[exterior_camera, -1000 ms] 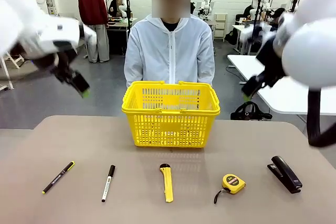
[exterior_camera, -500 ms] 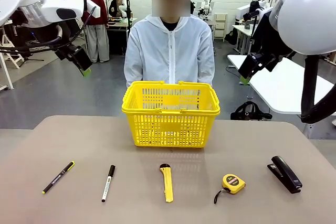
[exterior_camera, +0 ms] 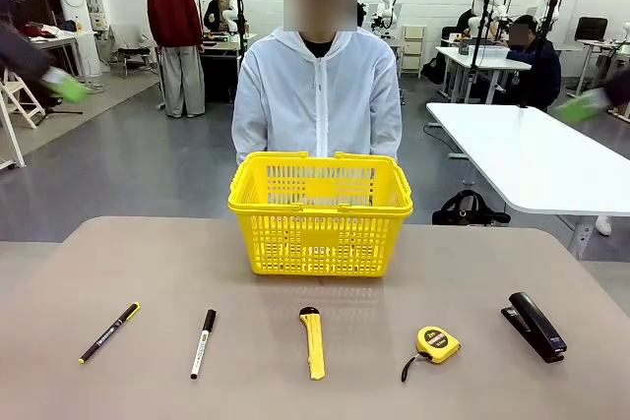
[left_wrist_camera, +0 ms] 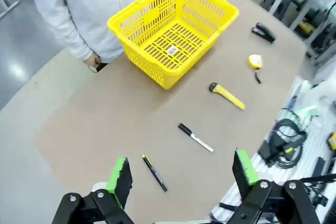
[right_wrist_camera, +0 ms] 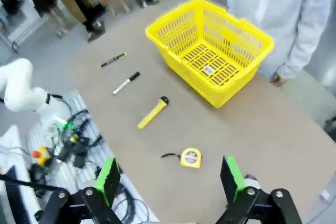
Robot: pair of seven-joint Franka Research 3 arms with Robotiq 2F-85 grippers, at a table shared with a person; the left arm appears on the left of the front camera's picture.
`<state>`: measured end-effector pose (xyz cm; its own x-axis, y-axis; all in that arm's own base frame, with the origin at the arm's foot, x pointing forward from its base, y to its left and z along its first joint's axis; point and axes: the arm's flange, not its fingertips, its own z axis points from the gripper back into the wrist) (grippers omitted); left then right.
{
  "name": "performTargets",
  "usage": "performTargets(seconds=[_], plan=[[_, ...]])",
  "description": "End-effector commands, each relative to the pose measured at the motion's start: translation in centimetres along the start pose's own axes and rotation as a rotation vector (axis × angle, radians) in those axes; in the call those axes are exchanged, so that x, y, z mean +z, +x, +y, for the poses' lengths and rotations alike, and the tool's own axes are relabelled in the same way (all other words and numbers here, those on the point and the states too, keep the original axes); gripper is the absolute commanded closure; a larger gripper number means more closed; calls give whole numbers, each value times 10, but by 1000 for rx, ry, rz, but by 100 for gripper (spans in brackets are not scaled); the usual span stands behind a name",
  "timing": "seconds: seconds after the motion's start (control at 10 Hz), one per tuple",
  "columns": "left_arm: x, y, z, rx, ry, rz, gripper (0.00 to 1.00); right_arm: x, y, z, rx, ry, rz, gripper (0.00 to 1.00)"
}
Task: Place the items the person wants into the basket.
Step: Pick up the item the person points to and place it in the Market Basket.
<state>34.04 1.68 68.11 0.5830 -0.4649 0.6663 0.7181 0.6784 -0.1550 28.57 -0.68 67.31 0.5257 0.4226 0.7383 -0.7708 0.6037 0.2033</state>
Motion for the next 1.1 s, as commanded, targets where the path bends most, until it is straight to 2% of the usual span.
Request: performTargets(seconds=[0.0, 0.3, 0.5, 0.6, 1.0], plan=[[39, -22, 11, 118, 35, -2, 0, 32, -22, -4, -118, -41, -48, 0], [73, -68, 23, 228, 109, -79, 0, 46, -37, -2, -212, -147, -36, 0], [73, -69, 21, 267, 142, -81, 0, 43, -36, -3, -234, -159, 2, 0], [86, -73, 32, 218, 113, -56, 0, 59, -42, -7, -190, -138, -38, 0], [86, -73, 32, 218, 113, -56, 0, 59, -42, -7, -190, -138, -38, 0]])
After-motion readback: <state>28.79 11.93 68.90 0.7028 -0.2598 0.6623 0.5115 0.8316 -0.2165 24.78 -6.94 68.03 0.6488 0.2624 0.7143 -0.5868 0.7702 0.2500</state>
